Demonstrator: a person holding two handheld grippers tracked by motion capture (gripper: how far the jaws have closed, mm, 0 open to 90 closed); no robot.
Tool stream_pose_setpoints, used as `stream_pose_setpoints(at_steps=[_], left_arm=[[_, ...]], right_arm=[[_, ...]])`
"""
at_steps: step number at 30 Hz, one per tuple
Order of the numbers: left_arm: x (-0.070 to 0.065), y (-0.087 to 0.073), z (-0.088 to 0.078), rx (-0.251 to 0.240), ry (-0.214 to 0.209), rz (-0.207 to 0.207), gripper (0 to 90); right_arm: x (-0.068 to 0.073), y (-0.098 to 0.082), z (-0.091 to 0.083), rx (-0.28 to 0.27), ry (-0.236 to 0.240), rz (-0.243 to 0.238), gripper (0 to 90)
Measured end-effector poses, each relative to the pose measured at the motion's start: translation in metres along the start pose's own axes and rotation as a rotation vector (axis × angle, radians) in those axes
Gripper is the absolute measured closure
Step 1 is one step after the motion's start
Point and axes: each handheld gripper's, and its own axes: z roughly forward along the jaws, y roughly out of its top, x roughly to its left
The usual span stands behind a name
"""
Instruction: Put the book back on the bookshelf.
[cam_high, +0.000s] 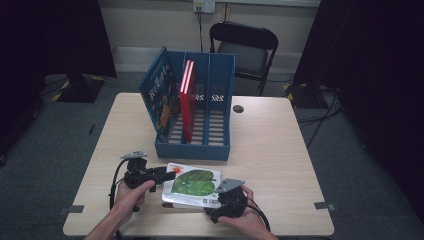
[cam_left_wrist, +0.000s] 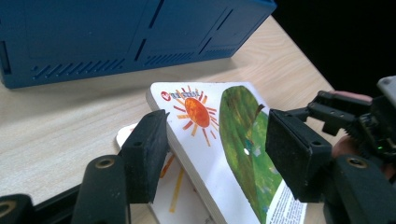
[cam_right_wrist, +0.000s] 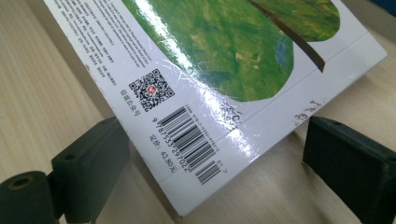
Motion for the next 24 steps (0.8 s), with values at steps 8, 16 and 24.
stream_pose_setpoints(at_steps=[8, 16, 24], left_arm=[[0.0010, 0.0001, -0.0011, -0.009, -0.018, -0.012, 39.0], [-0.0011, 0.0006, -0.0012, -0.015, -0.014, -0.011, 38.9], [-0.0001, -0.0012, -0.0022, -0.012, -0.037, -0.024, 38.9]], right_arm=[[-0.0002, -0.0004, -0.0003, -0.006, 0.003, 0.013, 6.8], [0.0025, 0.0007, 0.0010, 0.003, -0.022, 0.011, 6.6], [0.0009, 0.0001, -0.0002, -0.009, -0.010, 0.036, 7.7]])
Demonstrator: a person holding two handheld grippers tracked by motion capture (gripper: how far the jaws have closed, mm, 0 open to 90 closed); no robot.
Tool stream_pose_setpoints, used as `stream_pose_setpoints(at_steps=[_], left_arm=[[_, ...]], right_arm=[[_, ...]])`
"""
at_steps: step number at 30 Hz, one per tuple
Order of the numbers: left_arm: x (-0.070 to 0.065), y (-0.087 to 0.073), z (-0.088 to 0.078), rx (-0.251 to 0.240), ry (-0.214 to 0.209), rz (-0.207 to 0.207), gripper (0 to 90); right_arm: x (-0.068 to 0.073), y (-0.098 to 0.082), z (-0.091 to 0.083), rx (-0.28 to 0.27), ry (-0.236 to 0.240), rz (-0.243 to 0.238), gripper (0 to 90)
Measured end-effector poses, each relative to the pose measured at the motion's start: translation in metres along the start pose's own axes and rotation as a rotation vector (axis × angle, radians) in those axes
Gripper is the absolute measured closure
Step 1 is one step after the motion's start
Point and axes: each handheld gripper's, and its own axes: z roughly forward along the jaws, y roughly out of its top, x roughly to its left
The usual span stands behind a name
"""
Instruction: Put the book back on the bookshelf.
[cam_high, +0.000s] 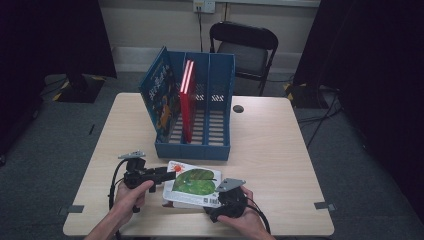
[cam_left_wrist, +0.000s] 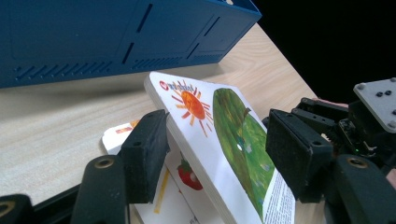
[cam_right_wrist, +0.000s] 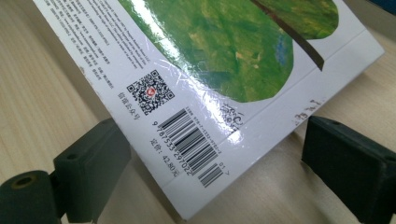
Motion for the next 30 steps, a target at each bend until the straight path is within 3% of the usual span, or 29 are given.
stream_pose_setpoints(at_steps=[7, 12, 19, 20, 22, 24, 26, 30], left_arm=[[0.002, -0.001, -0.001, -0.003, -0.028, -0.041, 39.6], [0.003, -0.001, 0.000, 0.004, -0.023, -0.026, 39.7], [0.004, -0.001, 0.000, -0.006, -0.039, -0.043, 40.1], [0.003, -0.001, 0.000, 0.002, -0.050, -0.043, 40.5], [-0.001, -0.004, 0.007, 0.040, -0.137, -0.043, 48.8], [-0.013, -0.007, 0.016, 0.088, -0.042, 0.018, 46.0], [-0.012, -0.007, 0.023, 0.120, -0.073, 0.008, 46.1], [-0.014, -0.006, 0.024, 0.116, -0.062, 0.005, 49.8]], right_arm=[[-0.001, -0.001, -0.002, -0.008, -0.002, 0.011, 11.3], [-0.004, -0.002, -0.003, -0.017, 0.006, 0.029, 13.5], [-0.005, -0.003, -0.004, -0.023, 0.005, 0.037, 15.1], [-0.005, -0.003, -0.004, -0.022, 0.005, 0.036, 15.1], [-0.004, -0.002, -0.004, -0.028, 0.006, 0.047, 16.0], [-0.004, -0.001, -0.002, -0.030, 0.014, 0.047, 16.1], [-0.001, 0.000, -0.001, -0.029, -0.002, 0.026, 16.4], [-0.002, -0.001, -0.002, -0.027, 0.004, 0.020, 18.2]])
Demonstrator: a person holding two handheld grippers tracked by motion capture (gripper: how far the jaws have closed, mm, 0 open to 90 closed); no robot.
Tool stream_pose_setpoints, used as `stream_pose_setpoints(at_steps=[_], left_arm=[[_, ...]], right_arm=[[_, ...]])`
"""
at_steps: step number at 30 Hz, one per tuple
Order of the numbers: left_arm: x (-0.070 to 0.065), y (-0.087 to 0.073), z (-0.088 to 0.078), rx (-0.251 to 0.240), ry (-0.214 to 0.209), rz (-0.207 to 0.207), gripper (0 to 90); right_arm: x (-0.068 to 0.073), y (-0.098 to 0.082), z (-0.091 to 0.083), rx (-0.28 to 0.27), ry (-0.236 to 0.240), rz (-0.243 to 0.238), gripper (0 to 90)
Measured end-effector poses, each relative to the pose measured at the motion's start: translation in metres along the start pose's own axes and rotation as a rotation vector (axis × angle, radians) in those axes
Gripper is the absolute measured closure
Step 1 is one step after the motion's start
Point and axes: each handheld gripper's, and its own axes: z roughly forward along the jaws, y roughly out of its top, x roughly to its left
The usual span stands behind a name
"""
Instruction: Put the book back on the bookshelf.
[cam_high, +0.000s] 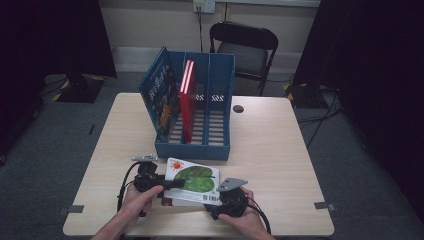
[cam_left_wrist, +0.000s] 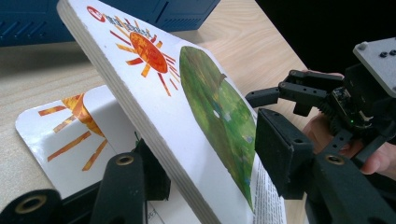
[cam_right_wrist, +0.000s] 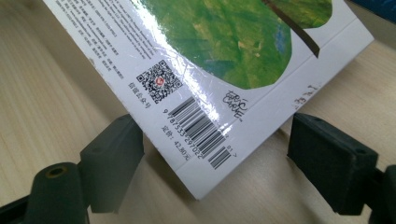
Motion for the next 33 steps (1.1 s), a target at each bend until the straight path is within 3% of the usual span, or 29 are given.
stream_pose_setpoints(at_steps=[3, 6, 15, 19, 23, 24, 26, 33], left_arm=[[0.001, -0.001, 0.005, 0.030, -0.017, 0.010, 58.8], [0.003, 0.000, 0.006, 0.037, -0.044, -0.001, 61.2], [0.006, -0.001, 0.006, 0.046, -0.053, 0.035, 62.0], [0.005, -0.002, 0.006, 0.042, -0.049, 0.051, 62.0], [0.003, -0.003, 0.005, 0.037, -0.049, 0.083, 62.1], [-0.001, -0.003, 0.004, 0.030, -0.048, 0.128, 62.2], [-0.005, -0.004, 0.003, 0.023, -0.042, 0.169, 62.3], [-0.011, -0.006, 0.001, 0.022, -0.059, 0.246, 63.6]], right_arm=[[0.000, 0.000, 0.000, 0.005, 0.000, -0.010, 17.7], [0.000, 0.001, 0.001, 0.013, 0.007, -0.021, 15.6], [0.000, 0.001, -0.001, 0.028, 0.038, -0.041, 13.6], [0.000, 0.001, -0.008, 0.010, 0.074, -0.050, 17.9], [-0.002, 0.005, -0.015, -0.023, 0.076, -0.049, 17.5], [-0.005, 0.006, -0.016, -0.027, 0.077, -0.038, 17.5], [-0.008, 0.006, -0.018, -0.038, 0.073, -0.030, 17.5], [-0.016, 0.007, -0.015, -0.027, 0.078, 0.004, 15.5]])
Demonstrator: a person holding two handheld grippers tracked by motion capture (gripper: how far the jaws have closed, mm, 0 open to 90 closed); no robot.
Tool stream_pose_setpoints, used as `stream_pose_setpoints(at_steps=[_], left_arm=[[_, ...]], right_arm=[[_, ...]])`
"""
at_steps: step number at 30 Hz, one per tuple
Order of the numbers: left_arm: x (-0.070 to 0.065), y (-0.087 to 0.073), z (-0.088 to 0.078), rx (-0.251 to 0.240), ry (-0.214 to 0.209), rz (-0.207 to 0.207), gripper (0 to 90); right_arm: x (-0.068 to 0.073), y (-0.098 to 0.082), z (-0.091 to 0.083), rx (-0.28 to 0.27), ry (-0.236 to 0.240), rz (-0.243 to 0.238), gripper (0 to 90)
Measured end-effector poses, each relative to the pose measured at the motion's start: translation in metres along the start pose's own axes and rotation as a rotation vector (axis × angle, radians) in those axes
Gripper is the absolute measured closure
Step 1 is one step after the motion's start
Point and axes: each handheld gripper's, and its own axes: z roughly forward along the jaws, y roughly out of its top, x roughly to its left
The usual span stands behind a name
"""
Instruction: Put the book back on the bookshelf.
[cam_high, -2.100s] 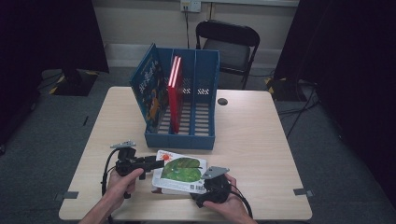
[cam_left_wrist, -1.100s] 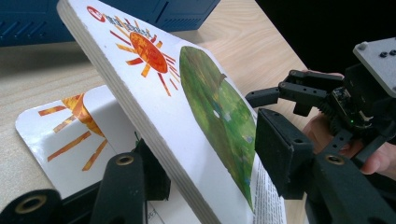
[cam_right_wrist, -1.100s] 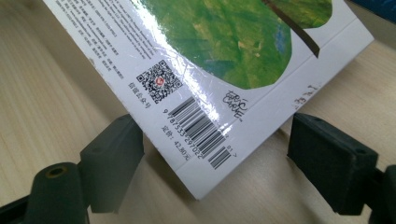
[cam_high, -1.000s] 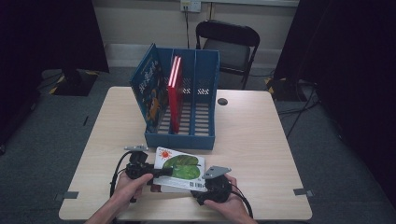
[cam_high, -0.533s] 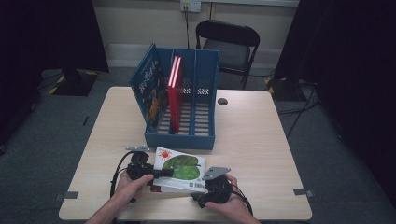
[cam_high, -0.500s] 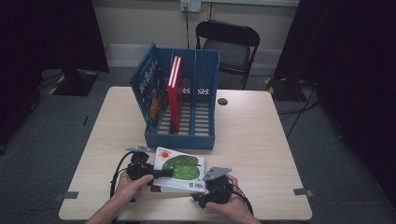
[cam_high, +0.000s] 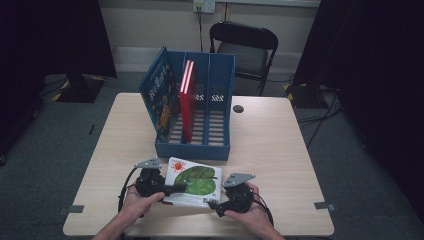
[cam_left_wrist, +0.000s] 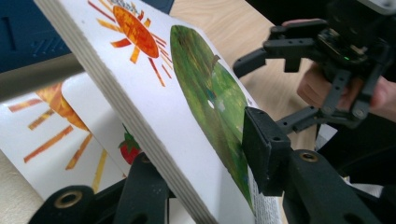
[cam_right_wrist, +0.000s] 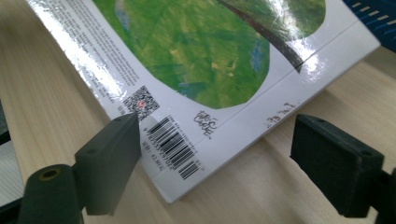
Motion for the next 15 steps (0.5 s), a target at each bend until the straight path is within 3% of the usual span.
stream_pose_setpoints(at_steps=[10, 13, 15], left_arm=[[-0.008, 0.002, -0.002, 0.013, -0.022, 0.064, 66.6], [-0.013, 0.004, -0.002, 0.018, -0.015, 0.107, 66.7], [-0.012, 0.004, -0.002, 0.015, -0.015, 0.107, 66.7]], right_arm=[[-0.008, 0.004, 0.002, -0.022, 0.021, 0.043, 11.6], [-0.014, 0.005, 0.003, -0.034, 0.055, 0.064, 12.0], [-0.017, 0.007, 0.004, -0.030, 0.074, 0.071, 11.6]])
